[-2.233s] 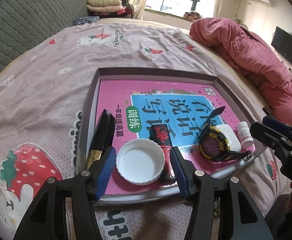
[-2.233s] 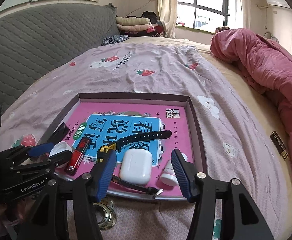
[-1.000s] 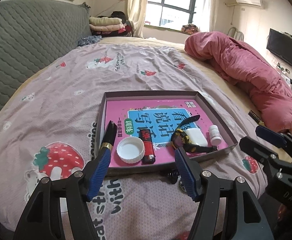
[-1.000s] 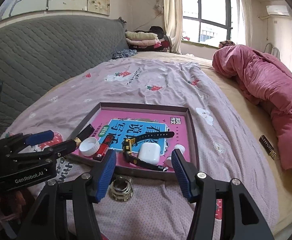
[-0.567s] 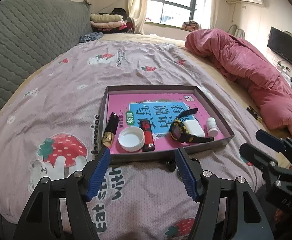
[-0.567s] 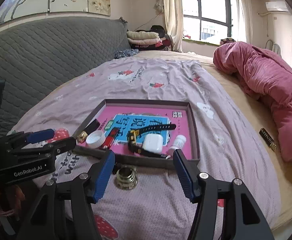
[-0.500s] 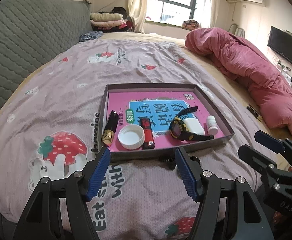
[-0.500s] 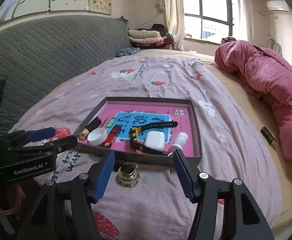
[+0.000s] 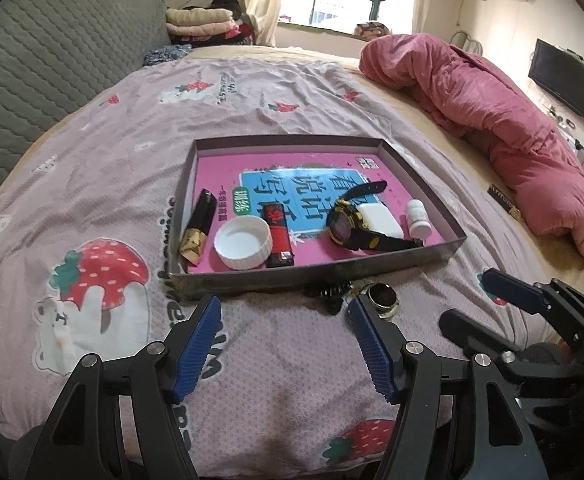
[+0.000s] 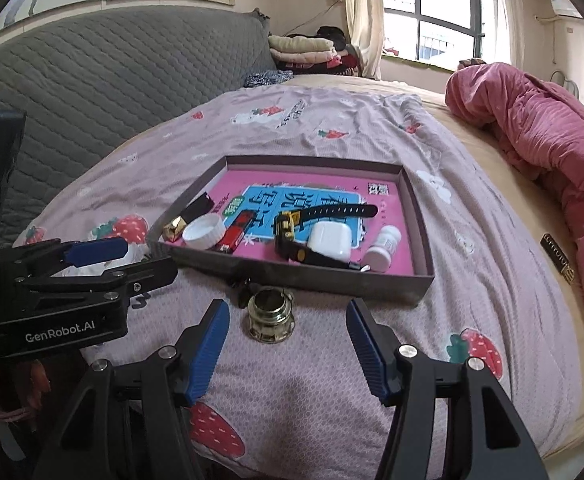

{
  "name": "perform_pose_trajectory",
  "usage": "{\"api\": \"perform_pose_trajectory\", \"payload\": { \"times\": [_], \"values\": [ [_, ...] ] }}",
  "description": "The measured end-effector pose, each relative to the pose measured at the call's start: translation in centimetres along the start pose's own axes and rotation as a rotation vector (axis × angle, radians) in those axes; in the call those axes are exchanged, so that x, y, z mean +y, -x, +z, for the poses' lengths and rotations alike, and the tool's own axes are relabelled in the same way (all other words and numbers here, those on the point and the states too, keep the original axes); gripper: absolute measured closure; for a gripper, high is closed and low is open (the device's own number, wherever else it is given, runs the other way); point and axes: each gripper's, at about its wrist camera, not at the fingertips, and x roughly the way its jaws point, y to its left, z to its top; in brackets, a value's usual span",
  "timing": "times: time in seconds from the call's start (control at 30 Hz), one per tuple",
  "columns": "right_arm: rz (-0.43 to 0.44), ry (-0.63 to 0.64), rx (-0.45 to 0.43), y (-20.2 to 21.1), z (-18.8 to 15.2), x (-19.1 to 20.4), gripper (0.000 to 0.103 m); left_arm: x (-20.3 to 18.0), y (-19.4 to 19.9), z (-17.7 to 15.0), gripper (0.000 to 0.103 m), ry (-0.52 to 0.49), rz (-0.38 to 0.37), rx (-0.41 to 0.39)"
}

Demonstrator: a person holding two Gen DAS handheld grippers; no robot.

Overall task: Organize rigid objects
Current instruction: 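Move the right gripper to the brass fitting while the left gripper approaches the black coiled cord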

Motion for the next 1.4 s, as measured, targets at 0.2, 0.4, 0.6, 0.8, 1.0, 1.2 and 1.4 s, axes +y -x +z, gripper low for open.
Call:
{"api": "perform_pose_trajectory", "payload": {
  "times": [0.2,0.4,0.6,0.8,1.0,1.2,1.4],
  "values": [
    [0.003,0.023,0.038,-1.6,-0.9,0.4,0.043,-0.6,-2.1,-0.1,0.034,0.008,-0.038,0.041],
    [-0.004,0.034,0.076,-3.4,-1.7,0.5,0.043,-0.8,-4.4,0.1,0.034,0.026,-0.07,0.083],
    [0.004,0.004,0.103,-5.7,-1.9,0.3,0.043,-0.7,-6.0,0.4,0.034,0.043,-0.089,0.107],
    [0.008,-0.02,0.117,-7.4,-2.0,0.3,0.043,-0.6,-7.7,0.3,0.034,0.055,-0.107,0.14],
    [-0.005,-0.02,0.1,-8.2,-1.9,0.3,0.043,-0.4,-8.6,0.7,0.034,0.065,-0.114,0.142],
    [-0.009,-0.015,0.088,-8.7,-1.9,0.6,0.043,-0.2,-9.7,0.6,0.034,0.072,-0.117,0.16],
    [-0.004,-0.013,0.077,-9.6,-1.7,0.8,0.043,-0.2,-10.5,0.6,0.034,0.08,-0.125,0.182]
  ]
}}
